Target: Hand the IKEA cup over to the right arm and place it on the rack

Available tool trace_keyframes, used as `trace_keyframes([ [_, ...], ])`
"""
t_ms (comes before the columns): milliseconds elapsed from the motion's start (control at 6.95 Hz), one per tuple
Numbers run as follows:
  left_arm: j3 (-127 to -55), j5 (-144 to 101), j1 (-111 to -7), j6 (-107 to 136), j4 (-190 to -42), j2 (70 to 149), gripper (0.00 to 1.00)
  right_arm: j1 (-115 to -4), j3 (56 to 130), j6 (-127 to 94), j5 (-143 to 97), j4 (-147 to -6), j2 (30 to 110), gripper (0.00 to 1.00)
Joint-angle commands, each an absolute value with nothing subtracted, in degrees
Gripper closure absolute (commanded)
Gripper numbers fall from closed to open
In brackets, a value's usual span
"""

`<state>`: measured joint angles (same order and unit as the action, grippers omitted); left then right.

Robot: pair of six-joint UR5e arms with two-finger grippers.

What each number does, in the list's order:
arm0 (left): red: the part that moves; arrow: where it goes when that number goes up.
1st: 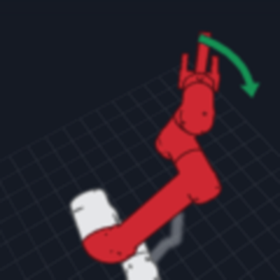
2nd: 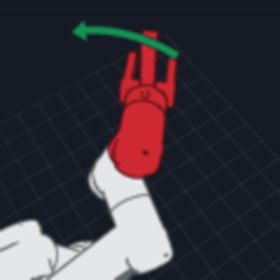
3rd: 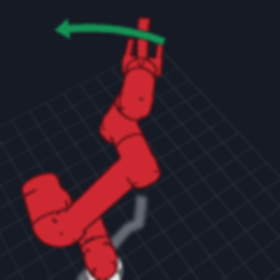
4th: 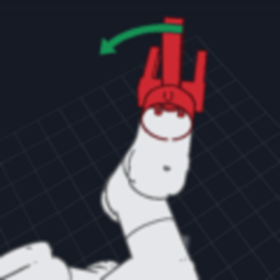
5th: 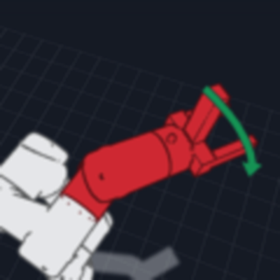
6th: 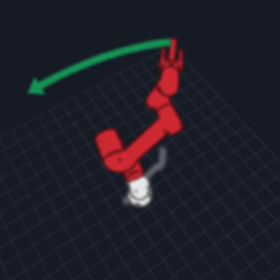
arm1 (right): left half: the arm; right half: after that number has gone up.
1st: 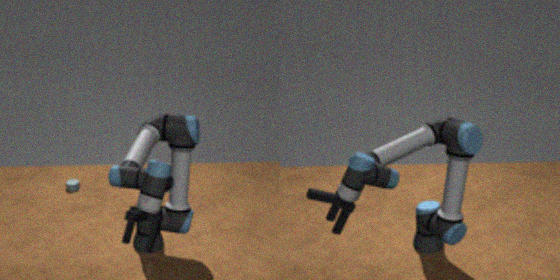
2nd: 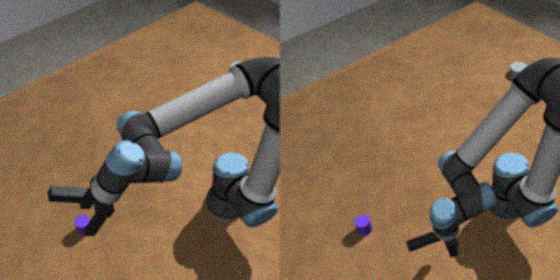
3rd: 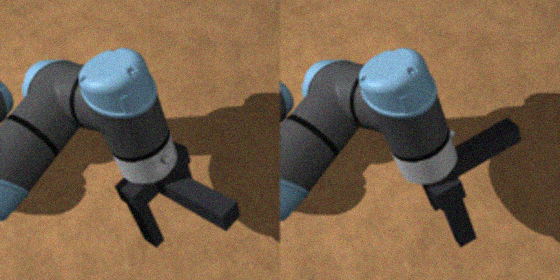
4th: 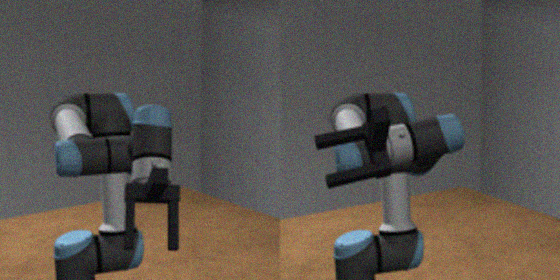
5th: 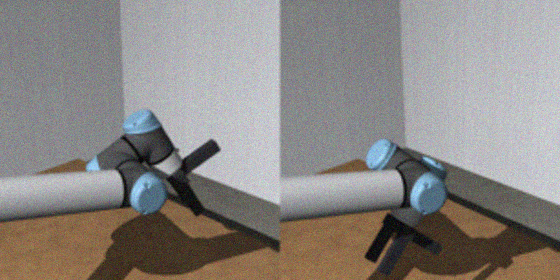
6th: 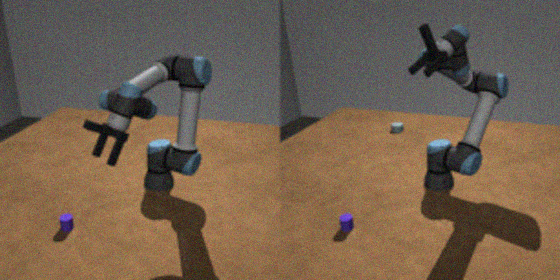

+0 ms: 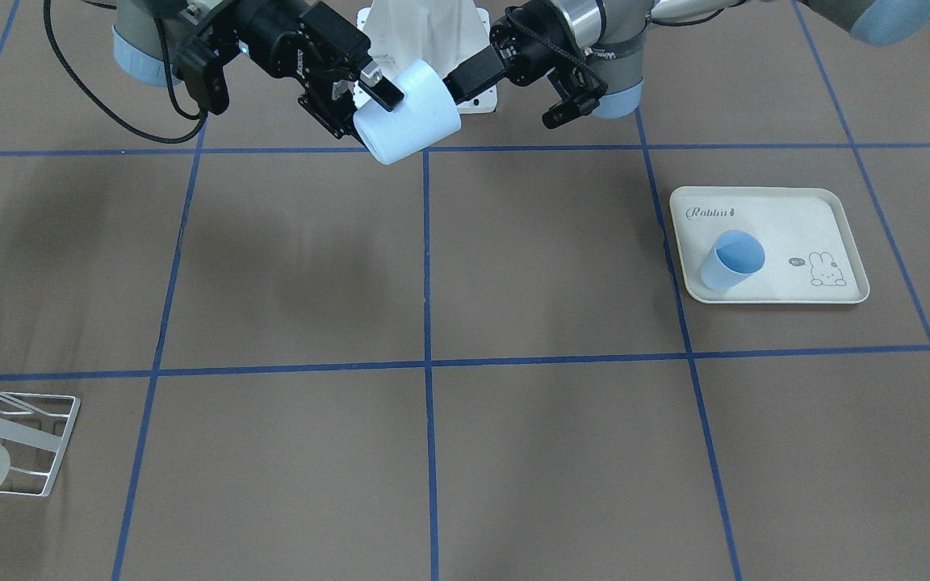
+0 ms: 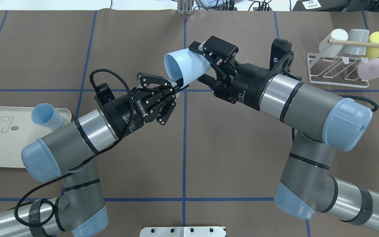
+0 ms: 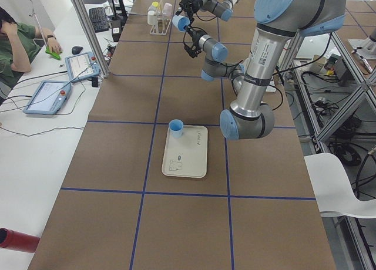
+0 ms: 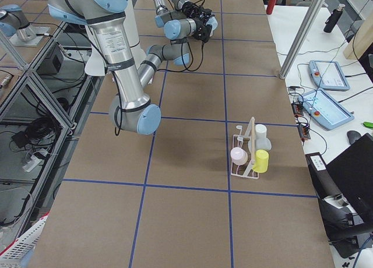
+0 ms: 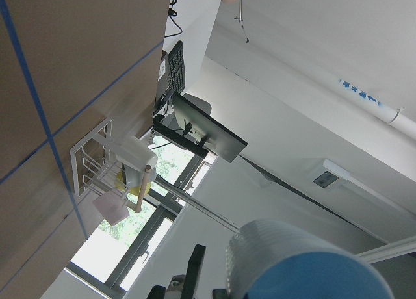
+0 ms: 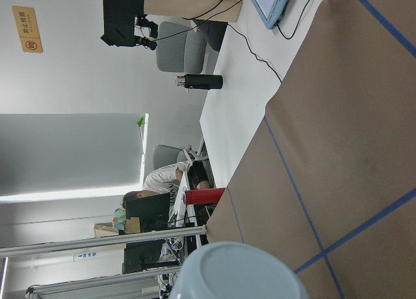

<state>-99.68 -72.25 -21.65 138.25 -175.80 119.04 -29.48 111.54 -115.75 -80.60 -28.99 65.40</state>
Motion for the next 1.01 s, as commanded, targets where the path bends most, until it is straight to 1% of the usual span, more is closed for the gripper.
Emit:
trace_keyframes([
  [0,-99.2,-72.1,-21.3,138.3,-175.8,119.5,1.0,-29.4,111.5,-115.8,-80.6,-28.9,65.4,0.0],
  [432,-99.3,-72.1,-20.5,138.3,-175.8,119.6,1.0,-29.4,111.1,-115.8,-80.6,-28.8,65.4,0.0],
  [575,-99.2,-71.3,-20.0,138.3,-175.8,120.2,1.0,-29.4,111.1,-116.1,-80.6,-28.9,65.3,0.18],
  [719,-99.1,-70.2,-19.3,138.3,-175.7,120.6,1.0,-29.4,111.2,-116.9,-80.7,-28.7,65.4,0.95],
  [863,-99.0,-70.2,-19.3,137.6,-175.6,120.5,0.05,-29.6,111.2,-116.6,-80.8,-28.7,65.5,1.0],
])
